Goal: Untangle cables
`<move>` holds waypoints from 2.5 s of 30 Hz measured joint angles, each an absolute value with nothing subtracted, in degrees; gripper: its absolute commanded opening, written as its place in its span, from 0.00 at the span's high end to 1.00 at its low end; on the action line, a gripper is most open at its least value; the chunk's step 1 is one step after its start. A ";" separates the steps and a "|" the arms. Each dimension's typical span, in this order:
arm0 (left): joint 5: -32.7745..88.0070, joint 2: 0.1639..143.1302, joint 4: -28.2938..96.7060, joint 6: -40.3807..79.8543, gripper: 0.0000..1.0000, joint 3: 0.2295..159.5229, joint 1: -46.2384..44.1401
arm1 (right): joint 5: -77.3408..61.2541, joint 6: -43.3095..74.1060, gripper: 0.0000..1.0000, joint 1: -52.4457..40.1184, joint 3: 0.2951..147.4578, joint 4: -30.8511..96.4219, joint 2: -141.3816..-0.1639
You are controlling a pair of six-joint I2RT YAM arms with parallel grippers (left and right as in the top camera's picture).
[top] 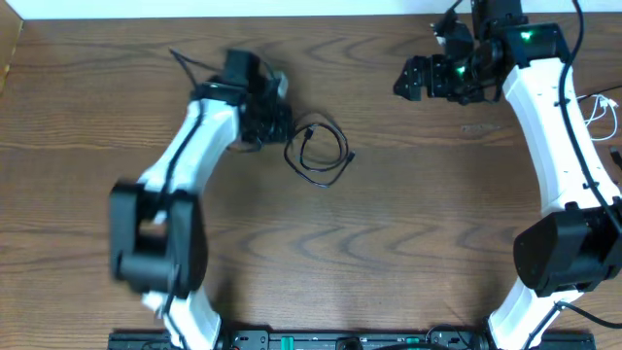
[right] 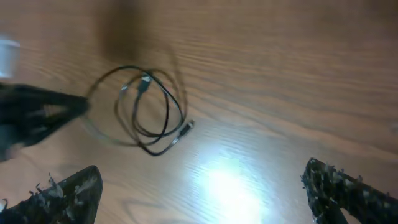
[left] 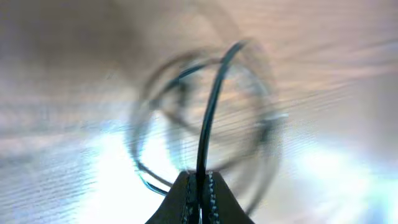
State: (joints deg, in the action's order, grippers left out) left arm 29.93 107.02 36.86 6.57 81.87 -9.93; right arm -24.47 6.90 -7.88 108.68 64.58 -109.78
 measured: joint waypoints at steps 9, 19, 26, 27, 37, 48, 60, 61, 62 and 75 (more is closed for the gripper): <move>34.44 87.31 35.11 11.70 0.93 82.96 -9.98 | -31.33 6.90 0.01 -8.97 108.68 59.83 -109.78; 34.63 82.15 28.84 16.53 0.93 82.87 -9.98 | -35.55 1.63 0.01 -12.91 106.32 55.24 -109.78; 39.33 82.17 28.84 19.92 0.92 82.87 -9.98 | -42.00 -8.40 0.06 -15.94 106.21 50.00 -109.78; 40.42 82.17 28.82 20.40 0.92 82.87 -9.98 | -42.26 -9.21 0.09 -16.45 106.21 49.54 -109.78; 50.37 82.17 28.86 25.65 0.93 82.87 -9.98 | -43.75 -12.75 0.99 -19.88 106.19 42.06 -109.78; 51.11 82.17 28.80 25.89 0.70 82.87 -9.98 | -38.04 6.13 0.99 -10.07 106.10 39.31 -104.62; 46.52 82.17 30.00 23.31 0.69 82.87 -9.98 | -23.09 12.99 0.99 10.92 114.85 63.86 -88.68; 46.06 82.17 29.95 23.29 0.70 82.87 -9.98 | -22.96 13.04 0.99 11.57 115.42 64.40 -88.68; 45.58 82.17 30.06 23.24 0.69 82.87 -9.98 | -22.46 12.99 0.99 13.26 116.84 65.78 -88.68; 41.28 82.17 31.73 22.70 0.69 82.87 -9.98 | -26.55 13.02 0.99 34.68 126.67 71.64 -88.75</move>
State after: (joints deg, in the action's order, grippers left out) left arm 41.28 82.17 31.73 22.70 82.87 -9.98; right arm -26.55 13.02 34.68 126.67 71.64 -88.75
